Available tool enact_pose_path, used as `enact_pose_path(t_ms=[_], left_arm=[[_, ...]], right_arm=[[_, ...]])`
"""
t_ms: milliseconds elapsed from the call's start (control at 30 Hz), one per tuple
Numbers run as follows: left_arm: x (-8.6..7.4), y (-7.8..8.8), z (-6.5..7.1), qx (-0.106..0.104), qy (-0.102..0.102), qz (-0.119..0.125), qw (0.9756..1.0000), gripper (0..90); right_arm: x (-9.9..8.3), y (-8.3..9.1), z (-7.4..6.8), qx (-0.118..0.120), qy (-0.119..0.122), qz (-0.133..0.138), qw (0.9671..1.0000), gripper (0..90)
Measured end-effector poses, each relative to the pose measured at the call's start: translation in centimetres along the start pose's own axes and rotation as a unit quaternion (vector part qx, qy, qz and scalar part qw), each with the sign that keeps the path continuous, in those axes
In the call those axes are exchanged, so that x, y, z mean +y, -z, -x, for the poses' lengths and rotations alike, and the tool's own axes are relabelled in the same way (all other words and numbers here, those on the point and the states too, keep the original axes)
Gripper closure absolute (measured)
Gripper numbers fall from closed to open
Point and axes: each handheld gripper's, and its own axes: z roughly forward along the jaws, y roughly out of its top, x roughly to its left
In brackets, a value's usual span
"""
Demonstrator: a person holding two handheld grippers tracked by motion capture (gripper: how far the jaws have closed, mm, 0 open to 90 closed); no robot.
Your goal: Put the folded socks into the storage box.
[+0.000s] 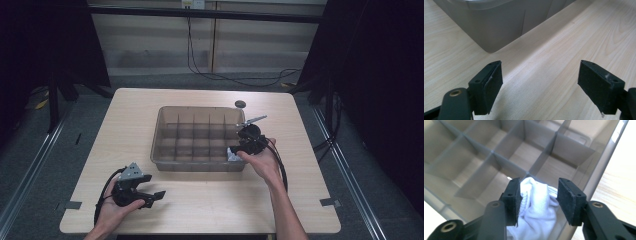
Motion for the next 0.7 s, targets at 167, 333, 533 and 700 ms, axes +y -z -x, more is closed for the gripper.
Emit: enact_pose_path(t_ms=[167, 333, 533, 700], left_arm=[[0.0, 0.1, -0.1, 0.001, 0.002, 0.004, 1.0, 19.0], [-0.1, 0.4, -0.3, 0.004, 0.008, 0.01, 0.9999, 17.4], [-0.1, 0.6, -0.4, 0.013, 0.009, 0.014, 0.9998, 16.0], [0.1, 0.9, -0.5, 0.026, 0.012, 0.017, 0.9995, 15.9]], right_arm=[[-0.6, 0.7, 0.2, 0.024, -0.012, 0.044, 0.9987, 45.6], [-1.2, 1.4, 0.4, 0.041, -0.025, 0.08, 0.9956, 35.2], [-2.3, 1.9, 0.4, 0.053, -0.024, 0.092, 0.994, 26.3], [-3.3, 2.7, 0.8, 0.058, -0.046, 0.119, 0.9901, 22.0]])
